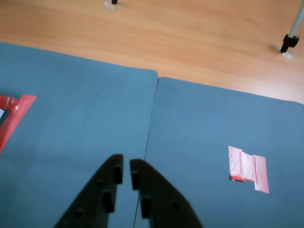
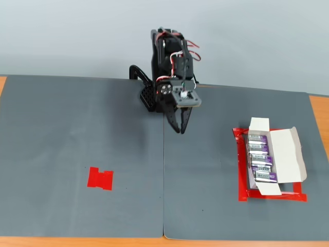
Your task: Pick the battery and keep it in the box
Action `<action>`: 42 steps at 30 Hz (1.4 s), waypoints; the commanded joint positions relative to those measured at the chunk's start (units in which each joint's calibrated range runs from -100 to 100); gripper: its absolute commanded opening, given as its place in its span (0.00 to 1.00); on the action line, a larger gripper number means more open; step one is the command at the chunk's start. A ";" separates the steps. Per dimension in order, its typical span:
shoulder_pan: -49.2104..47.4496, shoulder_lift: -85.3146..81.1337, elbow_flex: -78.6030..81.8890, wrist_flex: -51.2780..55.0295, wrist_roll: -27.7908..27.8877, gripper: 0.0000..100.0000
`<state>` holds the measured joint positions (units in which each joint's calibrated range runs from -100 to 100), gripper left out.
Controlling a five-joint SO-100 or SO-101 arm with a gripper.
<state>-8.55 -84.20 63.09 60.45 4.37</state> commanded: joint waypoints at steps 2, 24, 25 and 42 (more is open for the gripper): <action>0.60 -8.17 8.42 -0.29 -0.23 0.02; 2.02 -15.38 32.39 4.39 -8.46 0.02; 2.69 -15.38 32.66 4.57 -8.62 0.02; 2.69 -15.21 32.48 3.70 -8.77 0.02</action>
<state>-6.26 -99.24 96.05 64.53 -4.22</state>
